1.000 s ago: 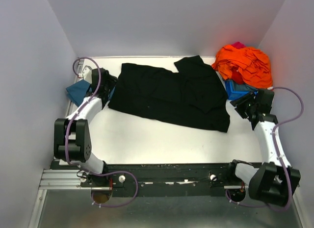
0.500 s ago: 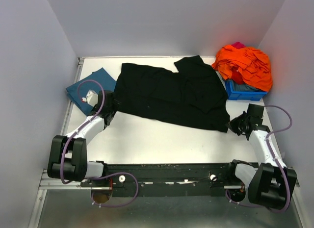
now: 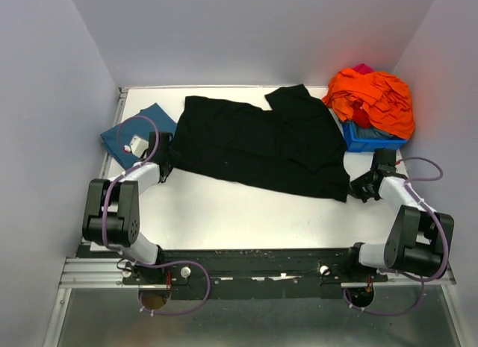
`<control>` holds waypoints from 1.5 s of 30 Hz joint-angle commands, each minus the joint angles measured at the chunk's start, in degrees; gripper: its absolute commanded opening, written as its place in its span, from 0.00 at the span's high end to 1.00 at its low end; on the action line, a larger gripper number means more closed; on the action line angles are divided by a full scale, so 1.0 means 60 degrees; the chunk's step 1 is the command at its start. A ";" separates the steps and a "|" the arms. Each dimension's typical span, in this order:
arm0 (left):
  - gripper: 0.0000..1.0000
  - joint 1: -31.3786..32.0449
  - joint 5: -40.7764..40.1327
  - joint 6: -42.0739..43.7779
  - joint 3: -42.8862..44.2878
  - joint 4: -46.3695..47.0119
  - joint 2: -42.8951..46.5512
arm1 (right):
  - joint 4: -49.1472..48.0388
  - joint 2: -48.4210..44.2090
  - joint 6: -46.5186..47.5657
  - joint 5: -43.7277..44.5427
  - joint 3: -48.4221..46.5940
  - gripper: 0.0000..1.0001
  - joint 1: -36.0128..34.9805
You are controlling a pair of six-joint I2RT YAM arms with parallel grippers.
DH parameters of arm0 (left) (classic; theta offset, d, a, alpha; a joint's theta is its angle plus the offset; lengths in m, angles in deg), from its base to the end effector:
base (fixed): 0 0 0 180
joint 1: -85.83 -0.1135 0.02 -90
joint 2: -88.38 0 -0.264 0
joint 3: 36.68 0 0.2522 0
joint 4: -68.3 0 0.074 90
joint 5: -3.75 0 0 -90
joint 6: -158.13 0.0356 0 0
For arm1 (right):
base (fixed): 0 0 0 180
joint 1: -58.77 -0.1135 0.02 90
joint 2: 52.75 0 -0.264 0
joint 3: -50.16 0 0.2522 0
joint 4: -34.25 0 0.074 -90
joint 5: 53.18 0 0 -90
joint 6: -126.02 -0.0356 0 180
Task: Fold and stack the t-shirts
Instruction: Fold the flattened tshirt in 1/3 of the way
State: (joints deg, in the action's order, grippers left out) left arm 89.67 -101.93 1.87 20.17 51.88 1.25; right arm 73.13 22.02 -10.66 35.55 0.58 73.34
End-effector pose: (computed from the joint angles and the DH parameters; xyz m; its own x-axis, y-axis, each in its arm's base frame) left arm 0.2988 -0.0104 0.1712 -0.1821 -0.8711 -0.4561 -0.7132 0.4363 -0.5486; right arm 0.2197 -0.0563 0.1623 -0.4210 0.8610 -0.2855 0.7994 0.5009 0.3318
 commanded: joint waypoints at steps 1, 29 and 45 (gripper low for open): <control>0.45 -0.0097 0.0197 0.0100 0.0713 -0.0362 -0.0814 | 0.0383 0.0357 -0.0423 0.1413 -0.0666 0.99 -0.0040; 0.58 -0.0200 -0.0273 -0.0587 0.0362 -0.0510 -0.0755 | -0.1097 -0.3451 0.0499 -0.3024 0.1617 0.56 -0.0187; 1.00 -0.0551 0.0446 -0.0485 -0.0090 0.1129 -0.0978 | -0.0453 -0.3686 -0.0100 -0.2381 0.2263 0.55 -0.0582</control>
State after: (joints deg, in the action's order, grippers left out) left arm 87.20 -100.88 -1.34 23.21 53.48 -6.62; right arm 68.63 -0.30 -9.45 19.17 13.17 70.43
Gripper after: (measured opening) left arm 0.025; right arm 0.451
